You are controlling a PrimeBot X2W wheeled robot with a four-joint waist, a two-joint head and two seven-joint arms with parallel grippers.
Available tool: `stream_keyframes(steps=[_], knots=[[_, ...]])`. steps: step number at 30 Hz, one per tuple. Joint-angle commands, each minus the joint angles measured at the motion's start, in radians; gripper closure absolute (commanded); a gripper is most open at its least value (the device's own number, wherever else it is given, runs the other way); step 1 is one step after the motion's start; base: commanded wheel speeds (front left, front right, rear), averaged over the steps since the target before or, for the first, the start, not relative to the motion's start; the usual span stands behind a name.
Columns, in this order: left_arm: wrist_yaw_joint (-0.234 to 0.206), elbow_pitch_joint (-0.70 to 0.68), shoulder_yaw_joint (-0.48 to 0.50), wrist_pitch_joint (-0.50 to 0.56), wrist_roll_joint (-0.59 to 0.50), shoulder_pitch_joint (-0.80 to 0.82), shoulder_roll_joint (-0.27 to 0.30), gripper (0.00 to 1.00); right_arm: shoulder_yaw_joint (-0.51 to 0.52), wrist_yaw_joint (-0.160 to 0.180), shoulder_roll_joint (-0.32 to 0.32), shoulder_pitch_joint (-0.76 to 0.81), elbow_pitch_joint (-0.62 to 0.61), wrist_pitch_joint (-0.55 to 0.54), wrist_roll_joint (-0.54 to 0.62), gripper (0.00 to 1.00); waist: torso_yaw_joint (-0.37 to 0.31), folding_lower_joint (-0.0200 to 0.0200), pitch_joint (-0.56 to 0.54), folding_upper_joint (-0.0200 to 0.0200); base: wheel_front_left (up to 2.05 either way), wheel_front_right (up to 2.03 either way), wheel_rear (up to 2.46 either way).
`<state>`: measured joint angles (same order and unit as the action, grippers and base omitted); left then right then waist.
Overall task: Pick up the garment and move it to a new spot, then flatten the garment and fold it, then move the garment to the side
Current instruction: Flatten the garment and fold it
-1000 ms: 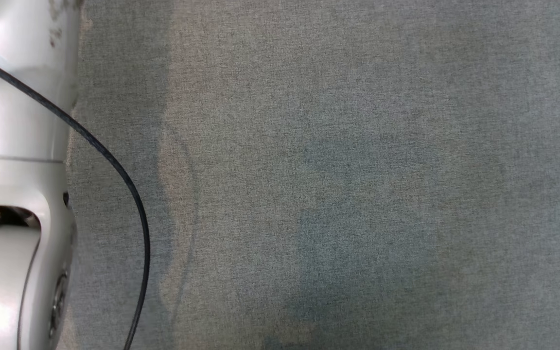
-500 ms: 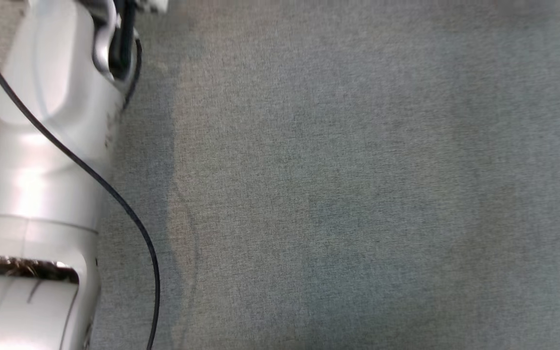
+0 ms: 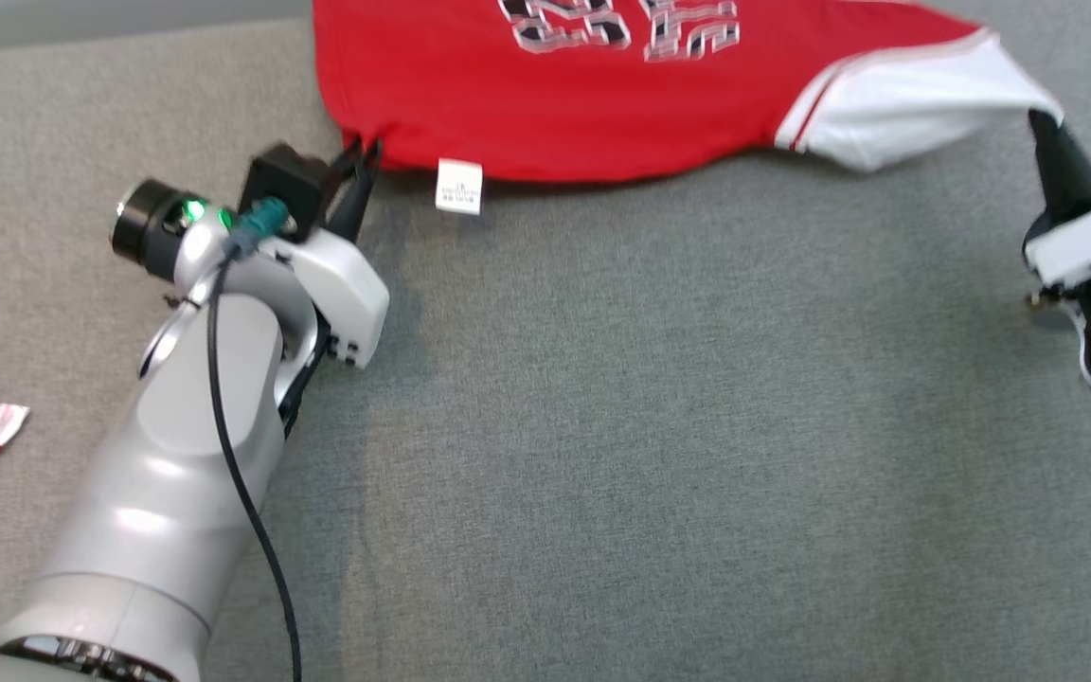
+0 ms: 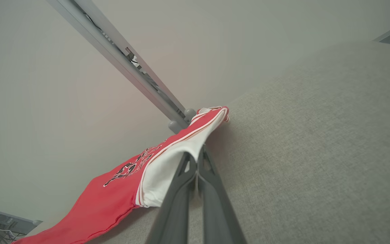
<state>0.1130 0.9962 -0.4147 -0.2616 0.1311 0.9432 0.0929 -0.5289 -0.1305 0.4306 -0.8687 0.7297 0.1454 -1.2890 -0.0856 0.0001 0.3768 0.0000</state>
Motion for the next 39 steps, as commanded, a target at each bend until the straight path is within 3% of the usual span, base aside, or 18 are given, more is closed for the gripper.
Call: stream_keyframes(steps=[1, 21, 32, 39], knots=[[0.000, 0.004, -0.010, -0.003, -0.014, -0.013, 0.014, 1.00, -0.004, 0.000, 0.008, 0.020, 0.006, -0.010, -0.011, 1.00, 0.000, -0.0001, -0.041, 0.0000, 0.00, 0.00, 0.00], [-0.005, 0.014, -0.169, -0.003, -0.122, -0.254, 0.087, 1.00, -0.071, 0.000, 0.043, 0.243, 0.056, -0.240, -0.075, 1.00, 0.011, -0.0001, -0.229, 0.0000, 0.00, 0.00, 0.00], [0.016, -0.005, -0.252, -0.002, -0.107, -0.387, 0.124, 1.00, -0.072, 0.000, 0.075, 0.376, 0.009, -0.357, -0.098, 1.00, 0.022, -0.0001, -0.325, 0.0000, 0.00, 0.00, 0.00], [0.018, -0.037, -0.371, 0.008, -0.114, -0.454, 0.172, 1.00, -0.073, 0.000, 0.126, 0.464, -0.060, -0.429, -0.094, 1.00, 0.028, -0.0001, -0.372, 0.0000, 0.00, 0.00, 0.00]])
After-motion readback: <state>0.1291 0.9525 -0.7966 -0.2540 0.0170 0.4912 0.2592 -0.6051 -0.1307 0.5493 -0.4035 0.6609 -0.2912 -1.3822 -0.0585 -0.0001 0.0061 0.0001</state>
